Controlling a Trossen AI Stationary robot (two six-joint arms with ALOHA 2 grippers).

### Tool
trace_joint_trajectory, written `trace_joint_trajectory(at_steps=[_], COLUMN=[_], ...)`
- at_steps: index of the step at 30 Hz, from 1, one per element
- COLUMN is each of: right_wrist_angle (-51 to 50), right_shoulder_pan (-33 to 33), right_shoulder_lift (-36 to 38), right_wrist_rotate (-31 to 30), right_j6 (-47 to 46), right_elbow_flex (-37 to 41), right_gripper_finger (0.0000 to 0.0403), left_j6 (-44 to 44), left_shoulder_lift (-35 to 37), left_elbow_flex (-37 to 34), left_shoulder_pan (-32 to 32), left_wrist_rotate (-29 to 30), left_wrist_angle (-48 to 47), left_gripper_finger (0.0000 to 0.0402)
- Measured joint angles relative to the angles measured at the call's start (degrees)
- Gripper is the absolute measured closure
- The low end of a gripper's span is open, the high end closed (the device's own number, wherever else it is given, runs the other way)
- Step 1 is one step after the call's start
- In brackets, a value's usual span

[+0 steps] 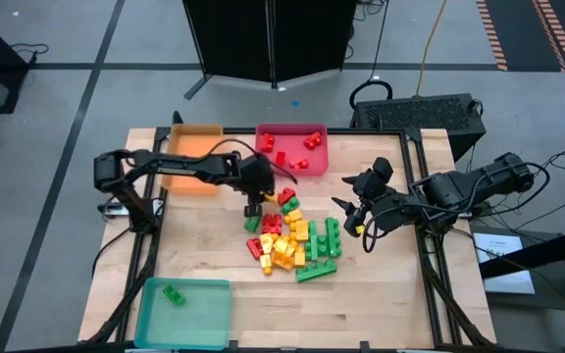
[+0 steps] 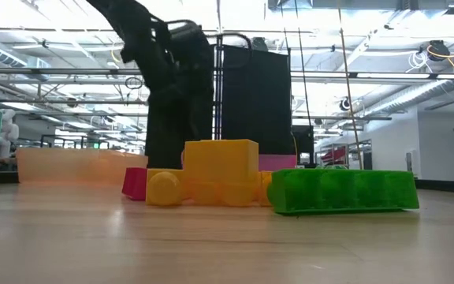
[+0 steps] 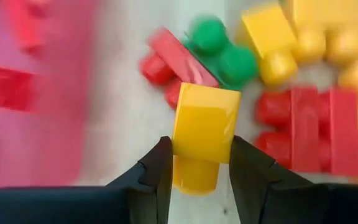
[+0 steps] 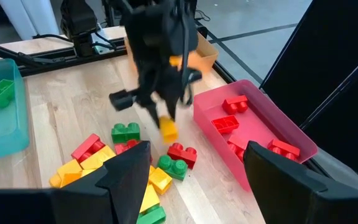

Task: Sort blocks
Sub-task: Put the yellow game piece into the yellow bin

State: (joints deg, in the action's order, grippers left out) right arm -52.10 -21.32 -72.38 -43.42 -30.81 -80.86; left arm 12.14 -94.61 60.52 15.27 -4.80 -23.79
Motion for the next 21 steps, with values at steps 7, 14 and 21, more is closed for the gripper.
trace_joint_trajectory(at_steps=[7, 14, 21], right_wrist_angle=[0.14, 0.58, 1.36], right_shoulder_pan=[0.0, 0.0, 0.0], right_shoulder_lift=[0.01, 0.0, 0.0], right_wrist_rotate=[-0.12, -0.66, -1.64], right_j6=[0.13, 0.42, 0.07], right_elbow_flex=[0.0, 0.0, 0.0], right_gripper_finger=[0.0154, 0.0154, 0.0154], left_j6=[-11.58, -25.99, -38.6], left_shoulder_lift=[10.51, 21.85, 28.27], left_elbow_flex=[0.04, 0.08, -3.98], left_shoulder_pan=[2.01, 6.07, 13.64], left_wrist_rotate=[9.89, 32.76, 36.81], left_wrist_angle=[-3.7, -17.29, -29.13], left_gripper_finger=[0.0283, 0.0283, 0.0283])
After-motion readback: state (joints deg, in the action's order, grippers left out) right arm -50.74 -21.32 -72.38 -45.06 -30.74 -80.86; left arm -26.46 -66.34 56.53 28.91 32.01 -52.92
